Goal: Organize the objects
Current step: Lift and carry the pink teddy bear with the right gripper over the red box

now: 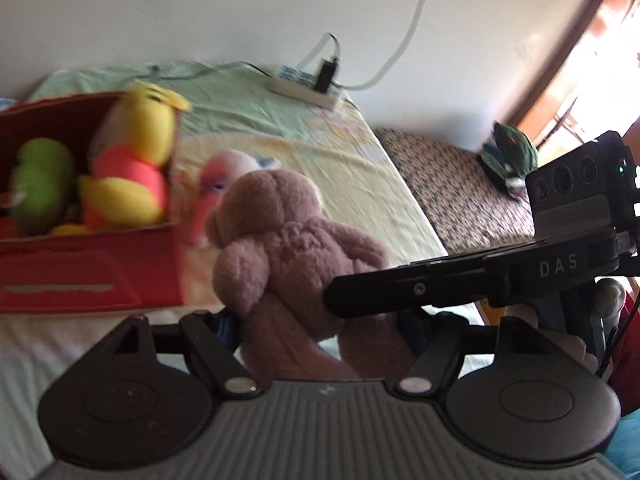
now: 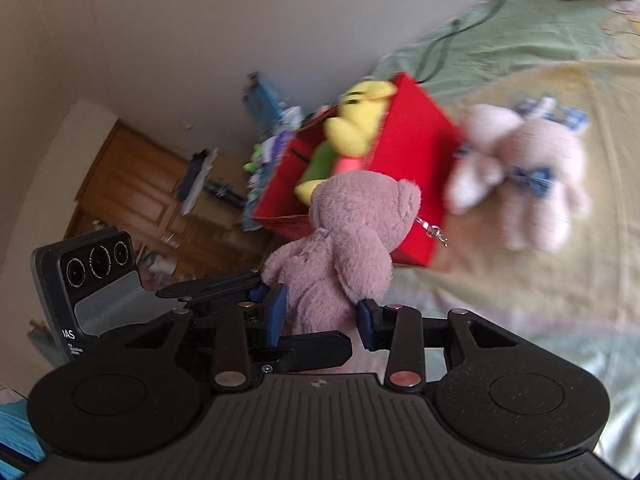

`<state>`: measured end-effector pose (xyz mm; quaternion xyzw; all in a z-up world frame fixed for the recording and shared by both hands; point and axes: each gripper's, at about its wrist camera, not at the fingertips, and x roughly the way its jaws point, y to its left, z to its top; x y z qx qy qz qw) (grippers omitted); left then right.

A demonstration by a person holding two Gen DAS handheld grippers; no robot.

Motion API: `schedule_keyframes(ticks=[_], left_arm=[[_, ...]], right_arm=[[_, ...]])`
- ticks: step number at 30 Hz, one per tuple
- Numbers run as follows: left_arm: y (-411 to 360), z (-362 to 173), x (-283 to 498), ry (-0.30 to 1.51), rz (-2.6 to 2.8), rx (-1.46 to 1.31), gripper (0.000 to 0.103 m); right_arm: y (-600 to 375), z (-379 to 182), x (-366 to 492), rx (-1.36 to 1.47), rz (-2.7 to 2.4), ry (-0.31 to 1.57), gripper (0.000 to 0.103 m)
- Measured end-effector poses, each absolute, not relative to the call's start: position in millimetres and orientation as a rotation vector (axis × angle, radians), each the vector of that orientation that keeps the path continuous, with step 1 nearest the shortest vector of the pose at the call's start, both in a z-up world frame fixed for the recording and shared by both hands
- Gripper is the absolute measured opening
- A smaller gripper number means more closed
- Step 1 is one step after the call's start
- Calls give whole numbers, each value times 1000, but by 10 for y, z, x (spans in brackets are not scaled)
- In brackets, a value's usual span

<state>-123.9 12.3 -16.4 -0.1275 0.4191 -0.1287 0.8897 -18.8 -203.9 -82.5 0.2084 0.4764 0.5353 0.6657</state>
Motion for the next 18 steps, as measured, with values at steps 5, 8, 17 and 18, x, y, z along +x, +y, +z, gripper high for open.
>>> schedule_keyframes(ticks=[5, 8, 17, 18], left_arm=[[539, 41, -1513, 804, -160, -289, 75], [788, 161, -1626, 758, -116, -290, 75], [1587, 554, -1551, 618, -151, -257, 75], [1661, 603, -1523, 597, -169, -245, 75]], right_arm=[[-1526, -682, -236, 443, 1330, 1052, 39], [-1218, -577, -280, 431, 1378, 1027, 39], [-482, -182, -317, 436, 1381, 858, 39], [-427, -122, -319, 441, 1367, 827, 39]])
